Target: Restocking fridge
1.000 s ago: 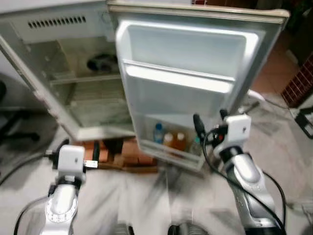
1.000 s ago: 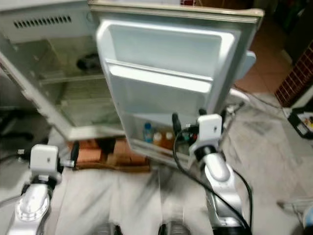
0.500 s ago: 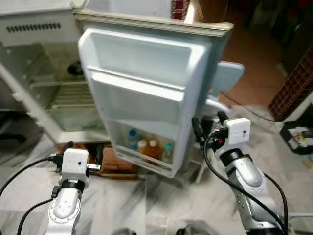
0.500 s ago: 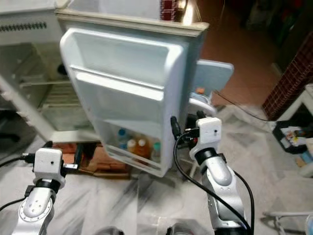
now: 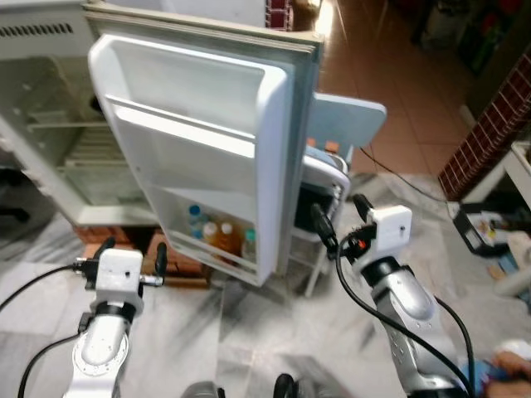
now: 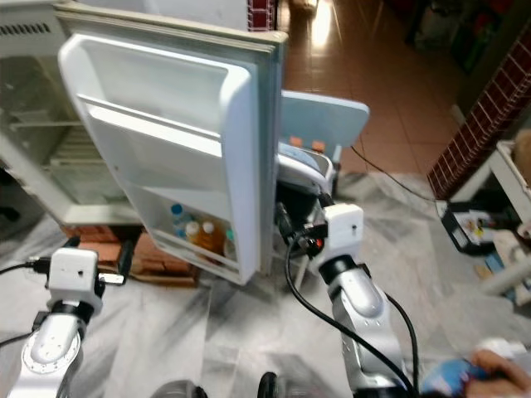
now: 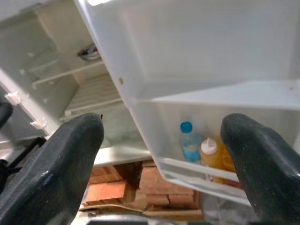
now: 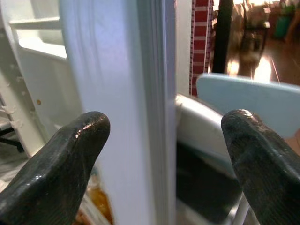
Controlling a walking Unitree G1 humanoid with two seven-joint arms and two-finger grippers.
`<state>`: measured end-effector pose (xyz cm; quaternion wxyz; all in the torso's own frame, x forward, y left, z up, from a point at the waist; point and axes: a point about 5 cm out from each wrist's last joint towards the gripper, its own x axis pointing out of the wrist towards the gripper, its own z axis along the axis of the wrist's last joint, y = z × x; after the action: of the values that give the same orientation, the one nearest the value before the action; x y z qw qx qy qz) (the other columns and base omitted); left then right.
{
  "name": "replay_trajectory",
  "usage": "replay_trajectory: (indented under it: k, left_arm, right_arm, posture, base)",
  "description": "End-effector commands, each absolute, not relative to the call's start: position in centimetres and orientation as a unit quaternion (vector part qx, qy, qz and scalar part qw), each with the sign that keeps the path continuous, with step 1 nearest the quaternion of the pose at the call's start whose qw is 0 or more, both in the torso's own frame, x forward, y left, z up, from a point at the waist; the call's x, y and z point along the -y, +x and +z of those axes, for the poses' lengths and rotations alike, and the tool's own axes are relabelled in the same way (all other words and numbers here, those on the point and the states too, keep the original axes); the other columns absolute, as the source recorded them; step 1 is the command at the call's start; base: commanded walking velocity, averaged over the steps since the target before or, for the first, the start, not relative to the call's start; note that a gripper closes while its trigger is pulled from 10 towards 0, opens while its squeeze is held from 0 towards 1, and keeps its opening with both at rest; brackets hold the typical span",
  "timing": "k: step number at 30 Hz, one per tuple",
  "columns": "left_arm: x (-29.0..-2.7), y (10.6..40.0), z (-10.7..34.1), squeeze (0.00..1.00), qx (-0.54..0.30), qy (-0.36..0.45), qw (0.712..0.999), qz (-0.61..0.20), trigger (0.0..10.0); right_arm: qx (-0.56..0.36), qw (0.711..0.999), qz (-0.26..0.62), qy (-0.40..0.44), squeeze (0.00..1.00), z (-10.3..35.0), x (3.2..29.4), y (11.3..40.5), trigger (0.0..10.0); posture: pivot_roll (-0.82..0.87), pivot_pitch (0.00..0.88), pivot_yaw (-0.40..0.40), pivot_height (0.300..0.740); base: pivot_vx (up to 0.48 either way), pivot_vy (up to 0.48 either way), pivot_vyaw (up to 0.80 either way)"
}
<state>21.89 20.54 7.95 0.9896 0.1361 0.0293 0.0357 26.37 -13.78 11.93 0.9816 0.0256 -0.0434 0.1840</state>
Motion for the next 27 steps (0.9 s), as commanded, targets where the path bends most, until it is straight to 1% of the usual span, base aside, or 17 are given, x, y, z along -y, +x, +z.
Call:
replay_trajectory:
  k: [1,10,18,22,27]
  left_arm:
    - [-21.0,21.5,7.7,0.0,-0.036,0.132,0.989,0.054,10.0]
    - [-20.9,21.4,7.8,0.0,-0.029,0.131,0.99,0.05,10.0]
    - [-20.7,21.5,7.8,0.0,-0.027,0.123,0.991,0.039,10.0]
    - [-20.5,21.5,7.9,0.0,-0.02,0.12,0.992,0.03,10.0]
    - [-20.4,21.4,7.9,0.0,-0.02,0.12,0.992,0.03,10.0]
  right_arm:
    - [0.046,0.982,0.182,0.013,0.0,12.1,14.0,26.7,10.0]
    - [0.052,0.986,0.159,0.012,0.0,12.3,14.1,27.3,10.0]
    - [0.058,0.988,0.141,0.003,0.0,12.7,14.0,28.7,10.0]
    - [0.06,0.99,0.127,0.003,0.0,12.8,14.0,29.1,10.0]
    - [0.058,0.992,0.11,-0.005,0.0,12.4,14.5,28.7,10.0]
  posture:
    - [0.02,0.088,0.051,0.74]
    - [0.03,0.083,0.052,0.74]
    - [0.02,0.079,0.047,0.74]
    - [0.03,0.077,0.045,0.74]
    - [0.03,0.077,0.042,0.74]
  base:
    - [0.0,0.0,0.69]
    - [0.0,0.0,0.65]
    - [0.0,0.0,0.54]
    - [0.0,0.0,0.0]
    - [0.289,0.0,0.0]
